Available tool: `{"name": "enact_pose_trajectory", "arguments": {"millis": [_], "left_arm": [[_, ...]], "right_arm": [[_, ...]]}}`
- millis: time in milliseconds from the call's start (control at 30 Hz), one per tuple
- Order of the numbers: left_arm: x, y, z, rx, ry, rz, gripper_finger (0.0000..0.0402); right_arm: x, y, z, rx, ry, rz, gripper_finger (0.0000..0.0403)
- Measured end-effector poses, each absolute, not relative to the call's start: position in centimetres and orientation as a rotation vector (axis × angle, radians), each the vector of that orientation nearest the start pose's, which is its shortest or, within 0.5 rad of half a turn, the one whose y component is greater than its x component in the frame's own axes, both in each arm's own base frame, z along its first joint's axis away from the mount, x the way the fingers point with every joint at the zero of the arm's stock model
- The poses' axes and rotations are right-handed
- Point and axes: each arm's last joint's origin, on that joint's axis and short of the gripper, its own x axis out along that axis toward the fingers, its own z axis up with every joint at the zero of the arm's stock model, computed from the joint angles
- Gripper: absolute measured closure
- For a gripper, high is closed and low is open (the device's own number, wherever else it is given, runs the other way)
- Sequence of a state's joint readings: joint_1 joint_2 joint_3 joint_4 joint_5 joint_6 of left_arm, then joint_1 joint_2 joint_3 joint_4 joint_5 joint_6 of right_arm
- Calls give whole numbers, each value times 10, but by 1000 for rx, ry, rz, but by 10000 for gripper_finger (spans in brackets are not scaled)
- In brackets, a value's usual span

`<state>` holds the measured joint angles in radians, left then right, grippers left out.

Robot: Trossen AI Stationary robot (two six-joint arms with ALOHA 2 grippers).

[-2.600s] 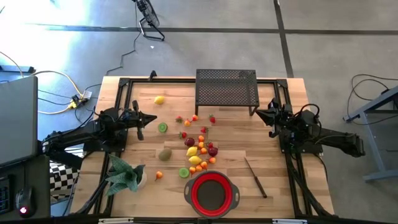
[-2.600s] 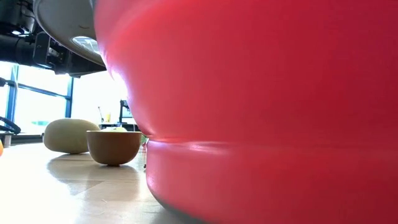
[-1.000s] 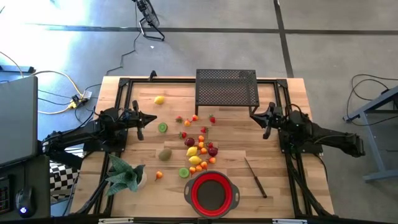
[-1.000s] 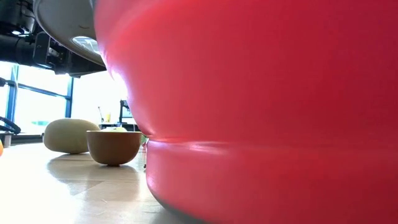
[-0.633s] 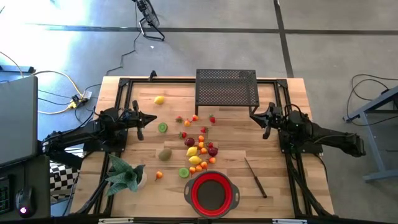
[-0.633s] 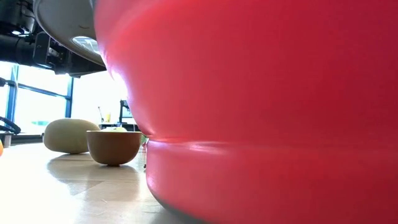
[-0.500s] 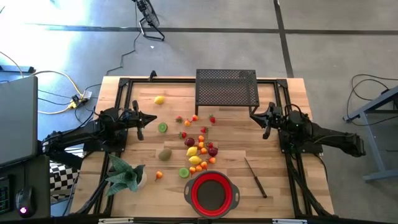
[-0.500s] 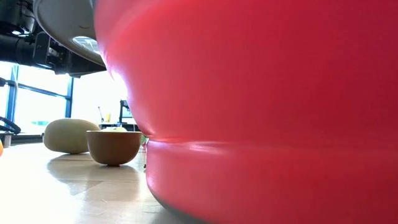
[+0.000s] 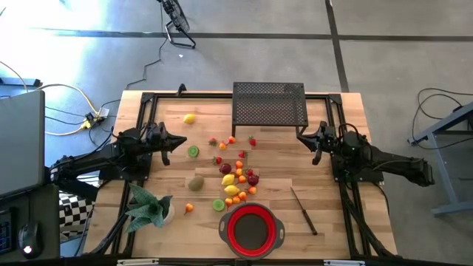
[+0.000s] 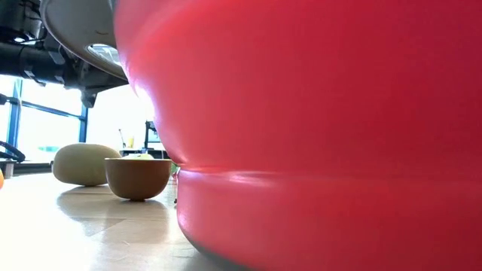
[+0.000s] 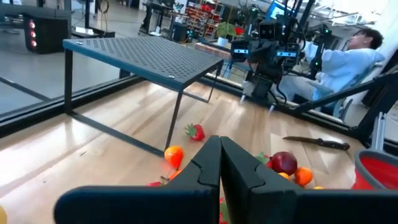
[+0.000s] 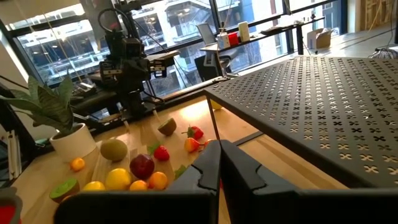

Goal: Pick & Place Fruit
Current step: Put the strainer on the shelf

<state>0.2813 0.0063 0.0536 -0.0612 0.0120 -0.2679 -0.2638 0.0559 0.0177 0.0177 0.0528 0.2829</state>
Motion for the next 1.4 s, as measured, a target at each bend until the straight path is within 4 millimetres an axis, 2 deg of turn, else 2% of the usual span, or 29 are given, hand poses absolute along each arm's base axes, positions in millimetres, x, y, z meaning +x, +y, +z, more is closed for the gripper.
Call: {"name": "enact_pose_trajectory", "arguments": {"millis": [600,800,1000,1167,1400], "left_arm": [[91,26,176,-260,-29,274,402],[91,26,176,-90,1,292,402],[90,27,176,102,39,295,402],[90,27,176,123,42,296,402],[90,27,176,123,42,297,402]], "right_arm": [[96,-28,167,282,-35,-316,400],[96,-28,168,272,-36,-316,400],[96,-27,167,155,-5,-310,400],[96,-28,168,129,-15,-317,401],[96,-28,180,117,-138,-319,401]]}}
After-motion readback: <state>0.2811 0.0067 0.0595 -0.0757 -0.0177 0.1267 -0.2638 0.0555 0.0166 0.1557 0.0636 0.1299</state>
